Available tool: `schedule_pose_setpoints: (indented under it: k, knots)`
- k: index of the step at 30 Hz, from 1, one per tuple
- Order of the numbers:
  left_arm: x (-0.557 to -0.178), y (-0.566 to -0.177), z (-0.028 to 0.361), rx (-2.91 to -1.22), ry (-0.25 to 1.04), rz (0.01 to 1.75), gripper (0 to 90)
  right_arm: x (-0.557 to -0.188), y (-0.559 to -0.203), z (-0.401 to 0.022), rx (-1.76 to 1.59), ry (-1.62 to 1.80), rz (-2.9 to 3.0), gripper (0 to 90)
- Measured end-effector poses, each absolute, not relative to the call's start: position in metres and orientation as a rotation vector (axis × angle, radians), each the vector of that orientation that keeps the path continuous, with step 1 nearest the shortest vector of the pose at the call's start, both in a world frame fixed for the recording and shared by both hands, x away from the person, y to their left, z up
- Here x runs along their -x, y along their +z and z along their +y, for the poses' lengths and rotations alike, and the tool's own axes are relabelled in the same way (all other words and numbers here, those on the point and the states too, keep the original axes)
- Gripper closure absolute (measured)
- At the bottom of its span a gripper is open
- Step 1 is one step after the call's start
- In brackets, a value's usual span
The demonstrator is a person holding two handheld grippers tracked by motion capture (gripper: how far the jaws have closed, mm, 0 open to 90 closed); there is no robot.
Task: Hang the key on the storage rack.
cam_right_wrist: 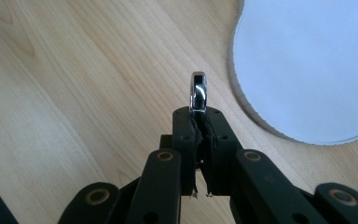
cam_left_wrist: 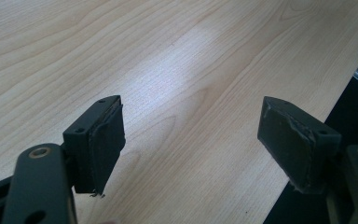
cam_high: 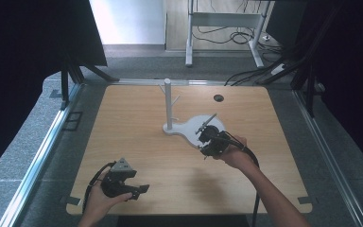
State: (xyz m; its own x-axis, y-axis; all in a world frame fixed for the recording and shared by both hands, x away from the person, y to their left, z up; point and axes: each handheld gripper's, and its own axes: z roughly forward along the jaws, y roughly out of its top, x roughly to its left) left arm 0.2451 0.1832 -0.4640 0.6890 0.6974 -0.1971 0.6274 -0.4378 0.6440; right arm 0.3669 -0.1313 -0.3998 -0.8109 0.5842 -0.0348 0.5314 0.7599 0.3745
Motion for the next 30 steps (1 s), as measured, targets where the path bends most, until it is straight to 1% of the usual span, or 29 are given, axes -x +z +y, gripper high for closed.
schedule_pose_setpoints:
  k: [13, 30]
  knots:
    - [-0.245, -0.464, 0.183, -2.186, 0.124, 1.009, 23.4, -0.379, -0.396, -0.130, -0.906, 0.515, 2.789, 84.1]
    - [-0.245, -0.465, 0.182, -2.195, 0.120, 1.005, 23.4, -0.399, -0.385, -0.116, -0.894, 0.535, 2.767, 84.0]
